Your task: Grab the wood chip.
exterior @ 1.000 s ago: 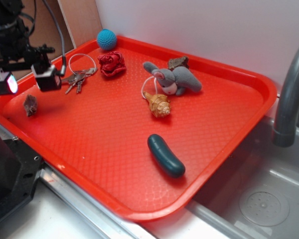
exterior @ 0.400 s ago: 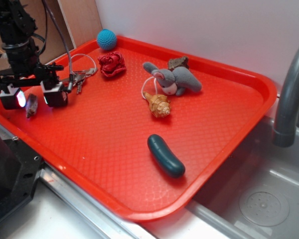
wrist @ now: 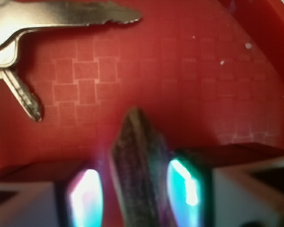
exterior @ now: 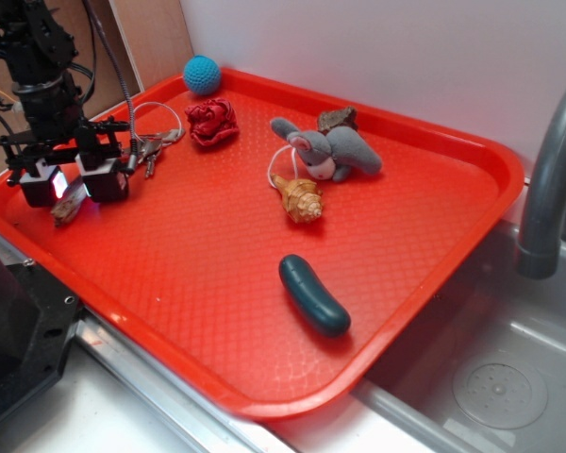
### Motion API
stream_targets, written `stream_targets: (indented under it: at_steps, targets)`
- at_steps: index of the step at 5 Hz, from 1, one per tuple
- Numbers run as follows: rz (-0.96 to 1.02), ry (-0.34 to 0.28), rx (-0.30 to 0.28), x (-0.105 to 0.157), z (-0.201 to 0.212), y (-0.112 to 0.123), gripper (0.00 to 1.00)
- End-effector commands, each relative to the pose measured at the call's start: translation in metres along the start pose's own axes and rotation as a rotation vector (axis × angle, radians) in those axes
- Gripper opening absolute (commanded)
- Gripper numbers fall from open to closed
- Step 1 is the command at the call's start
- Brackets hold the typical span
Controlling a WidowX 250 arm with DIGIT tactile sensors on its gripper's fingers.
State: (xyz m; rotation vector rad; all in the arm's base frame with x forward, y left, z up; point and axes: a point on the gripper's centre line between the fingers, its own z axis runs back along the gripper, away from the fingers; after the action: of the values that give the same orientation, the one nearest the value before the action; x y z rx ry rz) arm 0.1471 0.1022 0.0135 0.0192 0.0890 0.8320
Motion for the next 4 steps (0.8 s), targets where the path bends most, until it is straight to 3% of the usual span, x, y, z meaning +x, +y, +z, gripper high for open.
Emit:
stream_targets:
  at_steps: [1, 2, 3, 4]
  targets:
    - [-0.123, 0.012, -0.036, -0.009, 0.004, 0.006, 0.0]
    - [-0.38, -0.055, -0.127, -0.01, 0.044, -0.018, 0.0]
    - [-0.629, -0.18, -0.135, -0.024, 0.095, -0.056, 0.0]
    - [-0.879, -0.228, -0.162, -0.045, 0.145, -0.08, 0.0]
